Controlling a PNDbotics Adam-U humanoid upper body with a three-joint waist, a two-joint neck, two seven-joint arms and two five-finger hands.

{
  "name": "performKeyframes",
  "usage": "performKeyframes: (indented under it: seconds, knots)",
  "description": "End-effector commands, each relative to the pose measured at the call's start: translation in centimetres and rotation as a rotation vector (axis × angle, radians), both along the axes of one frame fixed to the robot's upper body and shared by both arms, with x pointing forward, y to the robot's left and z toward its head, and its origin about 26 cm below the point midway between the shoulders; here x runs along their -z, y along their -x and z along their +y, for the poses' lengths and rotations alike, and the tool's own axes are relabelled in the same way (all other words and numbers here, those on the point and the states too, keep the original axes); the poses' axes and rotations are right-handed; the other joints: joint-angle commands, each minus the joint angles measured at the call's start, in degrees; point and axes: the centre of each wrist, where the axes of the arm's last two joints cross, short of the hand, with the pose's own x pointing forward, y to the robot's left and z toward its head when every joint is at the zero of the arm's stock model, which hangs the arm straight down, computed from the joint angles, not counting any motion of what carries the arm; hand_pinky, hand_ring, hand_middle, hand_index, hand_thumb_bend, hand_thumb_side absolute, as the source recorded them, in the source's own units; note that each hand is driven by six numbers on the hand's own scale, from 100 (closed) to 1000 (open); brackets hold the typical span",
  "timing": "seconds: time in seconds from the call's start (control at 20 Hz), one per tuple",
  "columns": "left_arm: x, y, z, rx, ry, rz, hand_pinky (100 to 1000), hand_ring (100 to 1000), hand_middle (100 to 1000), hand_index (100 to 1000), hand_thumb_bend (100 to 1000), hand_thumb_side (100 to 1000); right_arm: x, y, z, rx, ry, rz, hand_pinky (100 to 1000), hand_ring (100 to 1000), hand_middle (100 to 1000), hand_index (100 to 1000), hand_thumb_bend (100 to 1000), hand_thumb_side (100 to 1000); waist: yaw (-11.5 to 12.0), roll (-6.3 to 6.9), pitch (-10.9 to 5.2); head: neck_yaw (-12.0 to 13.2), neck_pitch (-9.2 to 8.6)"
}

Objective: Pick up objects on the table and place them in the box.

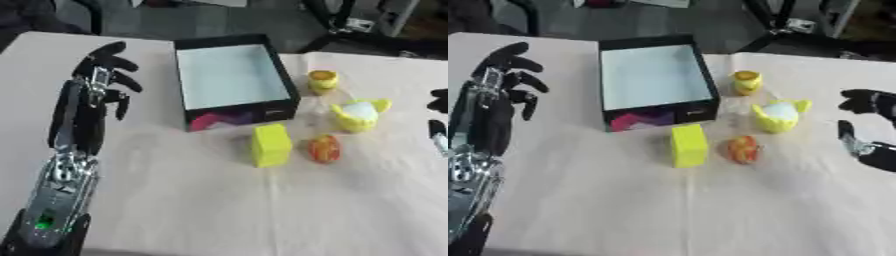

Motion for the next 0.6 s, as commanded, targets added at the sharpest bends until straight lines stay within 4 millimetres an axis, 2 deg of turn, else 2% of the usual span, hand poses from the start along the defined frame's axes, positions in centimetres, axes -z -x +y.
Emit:
performKeyframes:
  seconds: [0.05,0.35,0.4,0.6]
  knots:
    - [-1.2,0.1,-0.2,0.022,-0.004,-0.042,100,463,555,812,100,822,-0.9,-1.1,-2.8,0.049,0.09,0.027,781,777,700,864,100,226,0.4,0.35,0.62,-1.2,-0.11]
    - [-1.5,0.0,-0.5,0.039,0.001,-0.046,100,464,556,812,100,825,-0.7,-3.1,-4.3,0.089,0.174,0.019,791,801,750,881,100,254,1.2,0.72,1.76,-2.9,-0.11]
    - [-1.5,0.0,-0.5,0.04,0.001,-0.047,100,465,556,813,100,826,-0.7,-3.2,-4.4,0.094,0.182,0.018,804,828,796,902,100,276,1.3,0.81,1.87,-3.1,-0.11]
    - [-1.7,-0.1,-0.8,0.057,0.001,-0.047,100,466,556,813,100,826,-0.7,-4.8,-5.0,0.147,0.246,0.024,816,852,824,920,100,315,2.0,1.57,2.44,-4.4,-0.11]
